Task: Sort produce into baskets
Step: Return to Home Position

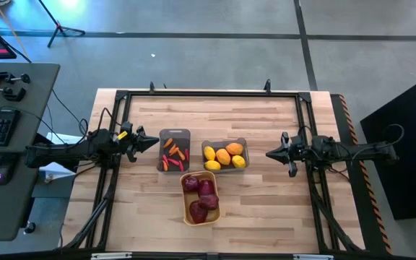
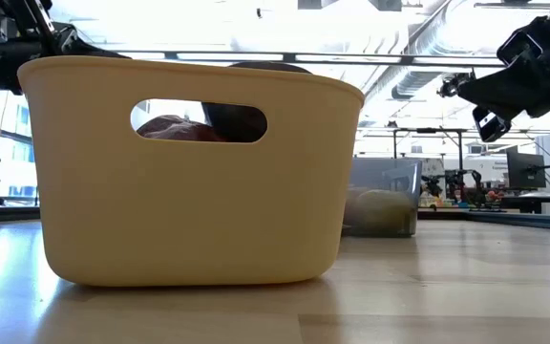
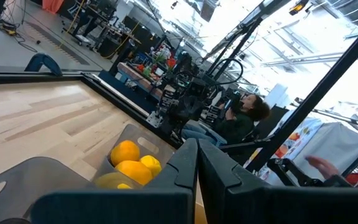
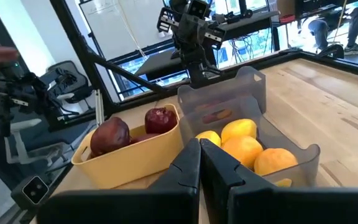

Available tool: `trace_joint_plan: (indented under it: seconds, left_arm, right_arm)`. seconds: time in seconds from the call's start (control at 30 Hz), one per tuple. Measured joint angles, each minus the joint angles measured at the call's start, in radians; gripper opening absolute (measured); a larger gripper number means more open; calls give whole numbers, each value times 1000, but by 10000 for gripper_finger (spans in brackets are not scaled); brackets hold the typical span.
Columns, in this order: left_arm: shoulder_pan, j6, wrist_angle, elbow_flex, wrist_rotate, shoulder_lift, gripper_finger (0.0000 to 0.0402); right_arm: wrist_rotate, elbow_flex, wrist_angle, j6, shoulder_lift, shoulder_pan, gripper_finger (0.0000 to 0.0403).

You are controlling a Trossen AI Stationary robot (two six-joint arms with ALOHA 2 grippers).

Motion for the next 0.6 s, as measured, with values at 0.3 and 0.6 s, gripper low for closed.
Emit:
trace_joint_plan:
  seconds: [0.3, 0.6]
  left_arm:
    - [0, 0, 0, 0, 0, 0, 0]
    - [3, 0, -34, 0, 0, -97, 0]
  right_arm:
    - [-2, 2, 41, -7, -66, 18, 0]
    - [0, -3, 13, -7, -66, -3, 0]
